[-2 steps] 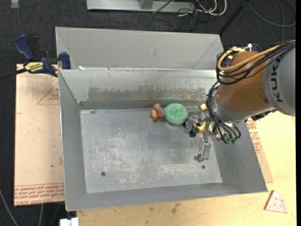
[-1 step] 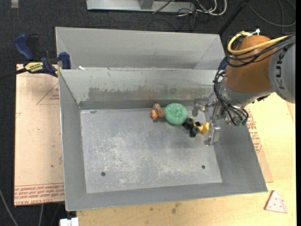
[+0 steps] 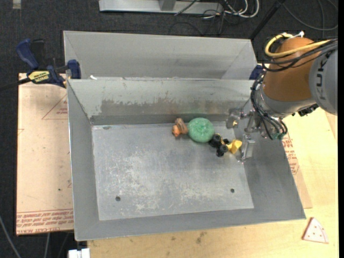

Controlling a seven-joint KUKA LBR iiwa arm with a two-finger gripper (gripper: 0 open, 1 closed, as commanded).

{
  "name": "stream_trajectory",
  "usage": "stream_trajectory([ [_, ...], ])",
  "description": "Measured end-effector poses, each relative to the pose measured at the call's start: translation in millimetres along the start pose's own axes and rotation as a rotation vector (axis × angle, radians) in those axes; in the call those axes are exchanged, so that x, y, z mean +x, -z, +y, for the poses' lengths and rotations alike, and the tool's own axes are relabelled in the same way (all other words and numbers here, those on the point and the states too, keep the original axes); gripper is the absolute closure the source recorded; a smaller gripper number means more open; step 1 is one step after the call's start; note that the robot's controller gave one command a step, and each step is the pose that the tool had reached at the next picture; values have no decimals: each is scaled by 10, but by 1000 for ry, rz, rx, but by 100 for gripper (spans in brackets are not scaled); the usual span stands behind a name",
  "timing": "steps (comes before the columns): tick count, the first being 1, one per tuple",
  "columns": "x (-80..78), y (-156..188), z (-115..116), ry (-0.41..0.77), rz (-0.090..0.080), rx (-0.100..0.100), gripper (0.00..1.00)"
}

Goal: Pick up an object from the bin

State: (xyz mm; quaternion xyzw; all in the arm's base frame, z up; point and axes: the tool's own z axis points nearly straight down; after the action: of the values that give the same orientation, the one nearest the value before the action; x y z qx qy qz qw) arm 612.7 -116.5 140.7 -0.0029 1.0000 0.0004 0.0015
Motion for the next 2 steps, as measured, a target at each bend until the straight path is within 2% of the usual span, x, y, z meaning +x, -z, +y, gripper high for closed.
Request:
stream_trajectory([
  [1,-34,-257,-220,48,0,0,0],
  [2,-246,-715,-235,-5,-2,0,0],
])
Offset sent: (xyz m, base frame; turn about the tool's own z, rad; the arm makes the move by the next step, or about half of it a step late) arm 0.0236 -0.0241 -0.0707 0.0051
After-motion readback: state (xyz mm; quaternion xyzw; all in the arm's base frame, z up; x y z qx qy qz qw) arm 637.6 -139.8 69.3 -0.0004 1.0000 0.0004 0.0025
